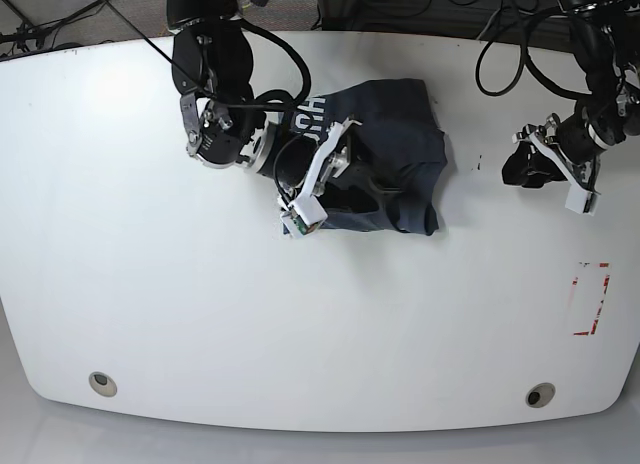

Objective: Fold the T-shirt properly
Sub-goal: 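Regrasp the folded bundle with both grippers at its edges, then rotate the folded shirt with both grippers, turning the printed text upright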

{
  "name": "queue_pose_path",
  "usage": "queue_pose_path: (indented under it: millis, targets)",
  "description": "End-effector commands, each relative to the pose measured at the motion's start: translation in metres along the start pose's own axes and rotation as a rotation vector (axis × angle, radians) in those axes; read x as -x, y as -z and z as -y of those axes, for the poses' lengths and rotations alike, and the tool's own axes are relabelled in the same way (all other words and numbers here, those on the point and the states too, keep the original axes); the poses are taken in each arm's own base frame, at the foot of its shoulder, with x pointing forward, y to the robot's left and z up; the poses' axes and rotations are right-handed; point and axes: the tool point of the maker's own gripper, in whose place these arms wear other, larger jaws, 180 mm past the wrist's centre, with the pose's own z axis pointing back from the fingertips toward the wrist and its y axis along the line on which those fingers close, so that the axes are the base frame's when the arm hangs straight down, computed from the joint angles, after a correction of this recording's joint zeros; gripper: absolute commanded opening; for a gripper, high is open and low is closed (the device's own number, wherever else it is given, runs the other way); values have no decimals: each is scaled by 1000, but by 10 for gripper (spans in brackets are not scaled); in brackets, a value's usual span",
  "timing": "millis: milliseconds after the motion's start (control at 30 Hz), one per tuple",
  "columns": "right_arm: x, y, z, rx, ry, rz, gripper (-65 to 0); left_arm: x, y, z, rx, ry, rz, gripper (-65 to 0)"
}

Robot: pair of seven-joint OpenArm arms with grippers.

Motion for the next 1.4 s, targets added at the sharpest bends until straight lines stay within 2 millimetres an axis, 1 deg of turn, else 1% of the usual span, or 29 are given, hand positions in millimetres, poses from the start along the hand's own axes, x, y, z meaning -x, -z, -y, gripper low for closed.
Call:
queue_pose_path:
  millis: [0,100,167,200,233,300,333,367,400,500,567,633,700,833,900,967,1033,1167,1200,1267,1367]
  targets:
    - [0,-2,0,-13,4,12,-352,-10,2,11,36,40,20,-440]
    - [9,-6,3,1,18,-2,-352,-5,10,27,78,63,-7,-440]
    - [11,-9,6,10,13,-9,-355,-2,15,40,113,87,-23,-440]
    - [13,-11,11,18,9,-22,-357,2,21,51,142,101,-40,-440]
    - [14,-12,14,23,7,-30,-358,0,25,61,169,122,-45,-440]
    - [8,-13,20,31,-9,-20,-360,3,32,84,229,165,-64,-440]
    - [1,-16,27,49,-17,-4,-360,7,37,98,268,189,-82,-440]
    - [0,-21,37,75,-10,2,-360,11,40,111,300,208,-98,-440]
    - [0,-24,45,95,2,3,-360,15,42,118,322,214,-108,-440]
    - [-12,-29,78,153,16,19,-360,9,54,137,348,259,-102,-440]
    - [-12,-31,96,176,24,-4,-360,16,62,143,329,297,-121,-440]
    - [-11,-33,109,194,30,-21,-360,22,66,143,308,327,-144,-440]
    - [-14,-31,125,207,45,-31,-360,30,74,152,303,357,-166,-440]
    - [-9,-27,144,231,72,-59,-366,41,83,157,266,413,-198,-440]
    - [-5,-26,153,267,48,-85,-406,47,87,156,240,443,-219,-440]
    - [5,-28,162,307,21,-135,-445,53,91,153,221,444,-240,-440]
    - [13,-25,165,331,-1,-173,-469,61,97,146,191,440,-270,-440]
    - [26,-26,172,382,-51,-233,-474,77,109,123,133,432,-319,-440]
    - [27,-26,173,392,-63,-238,-474,77,112,119,125,429,-313,-440]
    - [41,-30,175,419,-83,-269,-474,73,121,112,108,433,-288,-440]
    - [53,-36,178,446,-107,-293,-474,74,124,95,74,448,-312,-440]
